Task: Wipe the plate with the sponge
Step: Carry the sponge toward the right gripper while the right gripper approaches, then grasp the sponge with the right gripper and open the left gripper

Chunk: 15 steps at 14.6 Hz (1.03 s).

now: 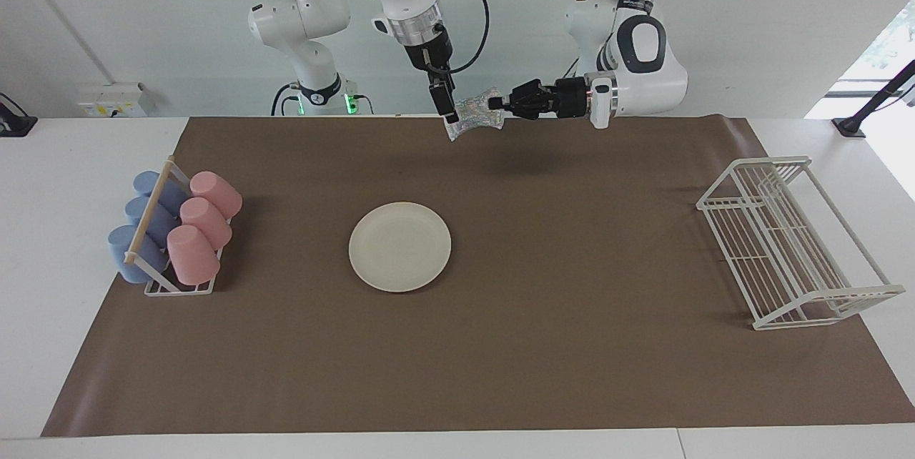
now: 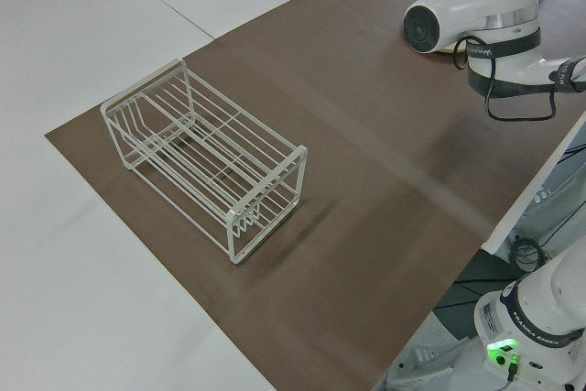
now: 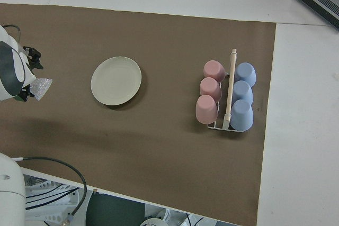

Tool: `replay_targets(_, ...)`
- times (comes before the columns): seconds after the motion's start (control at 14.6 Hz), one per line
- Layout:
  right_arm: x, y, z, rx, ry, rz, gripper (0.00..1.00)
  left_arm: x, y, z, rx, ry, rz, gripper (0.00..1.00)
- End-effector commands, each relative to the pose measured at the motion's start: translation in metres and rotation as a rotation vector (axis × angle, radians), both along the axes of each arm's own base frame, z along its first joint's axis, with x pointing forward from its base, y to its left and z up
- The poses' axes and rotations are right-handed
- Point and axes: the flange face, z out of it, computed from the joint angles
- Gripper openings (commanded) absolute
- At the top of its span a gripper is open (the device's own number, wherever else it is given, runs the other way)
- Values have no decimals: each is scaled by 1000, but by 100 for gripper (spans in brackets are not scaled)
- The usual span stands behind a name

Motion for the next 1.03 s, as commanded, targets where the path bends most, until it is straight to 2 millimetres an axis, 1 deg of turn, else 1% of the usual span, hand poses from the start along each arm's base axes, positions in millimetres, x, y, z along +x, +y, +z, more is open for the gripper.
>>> replay_targets(0.0, -10, 5, -3, 34, -8, -67, 100, -1, -4, 0, -17, -9, 9, 0)
replay_targets(0.07, -11, 8, -5, 35, -9, -63, 100, -1, -4, 0, -17, -9, 9, 0)
replay_targets(0.14, -19, 18, -11, 30, 0, -40, 100, -1, -4, 1, -20, -10, 5, 0)
replay_targets(0.21, -23, 22, -15, 27, 5, -30, 99, -1, -5, 2, -22, -11, 2, 0)
replay_targets(0.27, -25, 23, -19, 22, 11, -27, 96, -1, -5, 3, -25, -13, 0, 0)
replay_targets(0.34, -24, 23, -20, 25, 5, -30, 95, -1, -5, 4, -29, -12, -4, 0)
replay_targets(0.41, -24, 23, -20, 26, 3, -31, 89, -1, -5, 4, -33, -11, -10, 0)
replay_targets(0.48, -24, 23, -20, 27, 2, -30, 78, -2, -6, 5, -35, -12, -16, 0)
replay_targets(0.62, -24, 23, -21, 23, 4, -21, 60, -2, -5, 5, -35, -10, -15, 0)
replay_targets(0.69, -24, 23, -21, 23, 4, -21, 50, -2, -5, 5, -38, -10, -19, 0)
replay_targets(0.75, -24, 23, -20, 25, 2, -23, 36, -2, -4, 5, -39, -9, -21, 0)
replay_targets(0.82, -24, 23, -20, 25, 3, -23, 21, -2, -4, 5, -38, -10, -22, 0)
replay_targets(0.89, -23, 23, -20, 25, 2, -20, 0, -3, -4, 5, -35, -11, -28, 0)
replay_targets(0.96, -23, 23, -20, 27, -1, -20, 0, -3, -5, 5, -33, -11, -31, 0)
